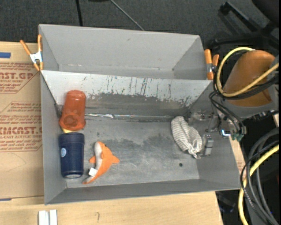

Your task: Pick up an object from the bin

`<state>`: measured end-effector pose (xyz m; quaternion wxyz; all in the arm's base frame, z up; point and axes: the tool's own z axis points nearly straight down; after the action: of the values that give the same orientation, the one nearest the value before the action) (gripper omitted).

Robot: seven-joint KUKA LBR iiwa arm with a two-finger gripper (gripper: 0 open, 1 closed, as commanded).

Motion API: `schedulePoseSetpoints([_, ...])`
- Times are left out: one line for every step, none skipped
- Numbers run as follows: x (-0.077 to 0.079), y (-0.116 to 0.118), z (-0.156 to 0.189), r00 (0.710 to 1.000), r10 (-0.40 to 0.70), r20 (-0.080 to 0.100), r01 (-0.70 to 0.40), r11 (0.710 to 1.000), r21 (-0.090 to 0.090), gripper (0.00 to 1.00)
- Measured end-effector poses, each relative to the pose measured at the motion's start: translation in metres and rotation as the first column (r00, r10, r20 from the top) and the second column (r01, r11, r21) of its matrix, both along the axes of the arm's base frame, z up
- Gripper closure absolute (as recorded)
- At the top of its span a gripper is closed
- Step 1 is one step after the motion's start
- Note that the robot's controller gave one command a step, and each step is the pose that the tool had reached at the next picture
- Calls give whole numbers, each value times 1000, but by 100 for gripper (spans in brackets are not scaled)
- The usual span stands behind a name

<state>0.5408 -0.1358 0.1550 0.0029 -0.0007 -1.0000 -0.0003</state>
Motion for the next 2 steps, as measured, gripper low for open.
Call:
schedulePoseSetpoints([2, 0, 5, 1000, 2, 7, -2, 1000, -1, 0])
schedulePoseSetpoints([-1, 6, -48, 1000, 3, 14, -3, 1000, -3, 0])
